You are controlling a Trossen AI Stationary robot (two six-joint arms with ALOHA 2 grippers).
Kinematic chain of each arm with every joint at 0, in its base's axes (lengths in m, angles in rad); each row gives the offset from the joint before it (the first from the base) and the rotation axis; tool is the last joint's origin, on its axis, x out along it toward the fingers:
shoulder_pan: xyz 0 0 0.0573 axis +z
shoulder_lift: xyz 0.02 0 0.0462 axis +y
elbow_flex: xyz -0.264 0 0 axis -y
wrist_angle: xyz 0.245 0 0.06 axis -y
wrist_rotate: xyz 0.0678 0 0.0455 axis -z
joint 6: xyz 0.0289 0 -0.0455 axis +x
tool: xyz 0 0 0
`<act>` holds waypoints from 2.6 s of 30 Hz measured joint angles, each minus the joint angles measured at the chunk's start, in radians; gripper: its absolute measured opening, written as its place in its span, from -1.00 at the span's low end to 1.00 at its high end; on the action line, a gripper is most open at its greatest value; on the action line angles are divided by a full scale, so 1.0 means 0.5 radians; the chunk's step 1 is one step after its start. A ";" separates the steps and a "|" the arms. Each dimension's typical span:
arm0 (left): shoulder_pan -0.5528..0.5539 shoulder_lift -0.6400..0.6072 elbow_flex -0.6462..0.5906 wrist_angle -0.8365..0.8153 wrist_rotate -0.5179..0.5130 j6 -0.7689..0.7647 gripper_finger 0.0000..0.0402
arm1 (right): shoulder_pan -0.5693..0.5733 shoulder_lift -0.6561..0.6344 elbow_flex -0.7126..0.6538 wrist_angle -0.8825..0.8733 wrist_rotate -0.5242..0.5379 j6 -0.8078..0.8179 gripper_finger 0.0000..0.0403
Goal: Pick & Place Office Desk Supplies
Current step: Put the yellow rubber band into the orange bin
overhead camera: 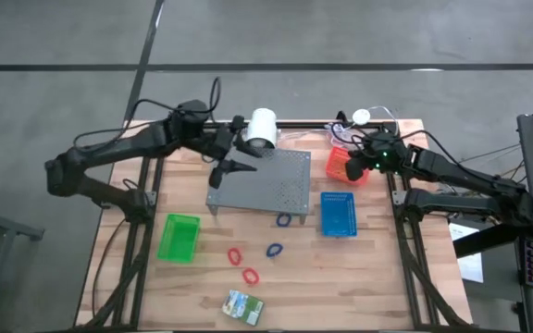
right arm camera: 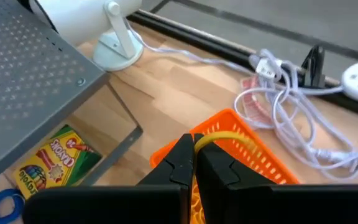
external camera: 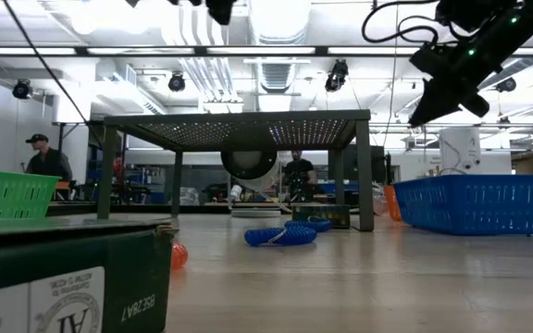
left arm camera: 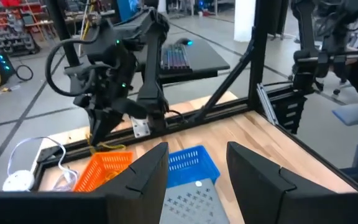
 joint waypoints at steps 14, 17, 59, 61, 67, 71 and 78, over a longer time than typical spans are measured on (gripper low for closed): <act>0.000 -0.340 -0.364 0.060 -0.010 -0.015 -0.18 | -0.001 0.323 -0.002 -0.006 0.056 0.038 -0.96; 0.000 -0.348 -0.374 0.073 -0.010 -0.041 -0.18 | -0.001 0.388 -0.003 -0.007 0.057 0.076 -0.96; 0.000 -0.347 -0.375 0.072 -0.011 -0.047 -0.18 | -0.338 1.093 0.143 -0.320 -0.261 0.185 -0.96; 0.000 -0.347 -0.375 0.072 -0.010 -0.047 -0.18 | -0.337 1.100 0.150 -0.320 -0.263 0.177 -0.96; 0.001 -0.347 -0.375 0.071 -0.010 -0.047 -0.18 | -0.337 1.082 0.159 -0.320 -0.267 0.246 -0.96; 0.001 -0.347 -0.375 0.071 -0.010 -0.047 -0.18 | -0.337 1.083 0.164 -0.321 -0.270 0.251 -0.96; 0.001 -0.347 -0.375 0.071 -0.011 -0.047 -0.18 | -0.337 1.093 0.164 -0.321 -0.280 0.252 -0.95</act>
